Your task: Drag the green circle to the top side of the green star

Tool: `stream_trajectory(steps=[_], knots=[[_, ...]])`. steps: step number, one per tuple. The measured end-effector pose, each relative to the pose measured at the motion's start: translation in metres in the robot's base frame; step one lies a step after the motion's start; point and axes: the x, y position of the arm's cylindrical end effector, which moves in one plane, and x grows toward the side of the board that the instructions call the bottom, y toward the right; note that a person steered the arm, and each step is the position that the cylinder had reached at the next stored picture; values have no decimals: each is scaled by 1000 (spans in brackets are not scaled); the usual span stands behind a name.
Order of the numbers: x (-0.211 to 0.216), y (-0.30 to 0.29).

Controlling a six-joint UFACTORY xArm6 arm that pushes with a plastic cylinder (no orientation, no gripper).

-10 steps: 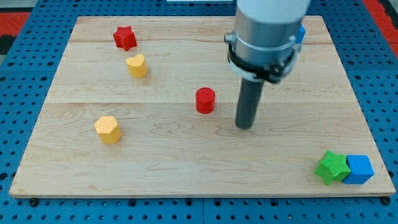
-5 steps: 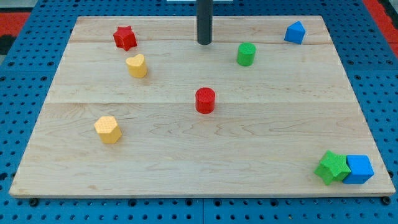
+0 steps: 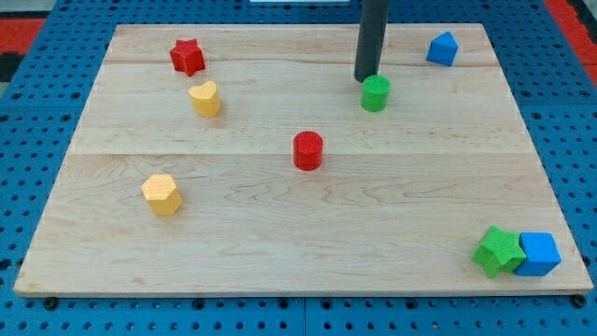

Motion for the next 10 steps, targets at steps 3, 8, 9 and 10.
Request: stream_trajectory(steps=[3,8,9,10], knots=[[77,19],[112,71],[132,71],[144,71]])
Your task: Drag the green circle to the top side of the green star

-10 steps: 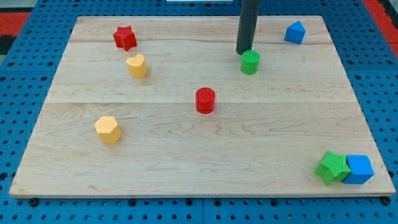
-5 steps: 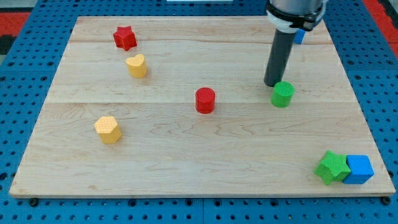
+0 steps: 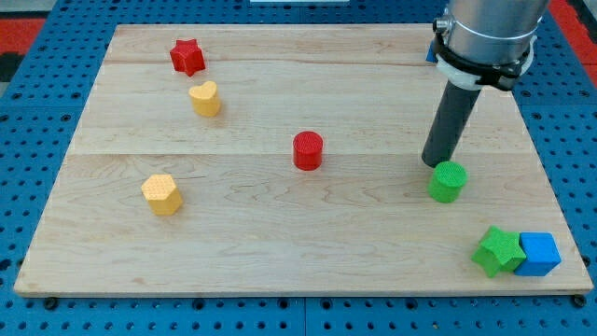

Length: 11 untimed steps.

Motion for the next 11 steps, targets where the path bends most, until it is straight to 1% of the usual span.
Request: stream_trajectory(steps=[2,3,5,6,10,11], knots=[[7,-10],[19,-10],[38,15],[44,18],[45,21],[46,30]])
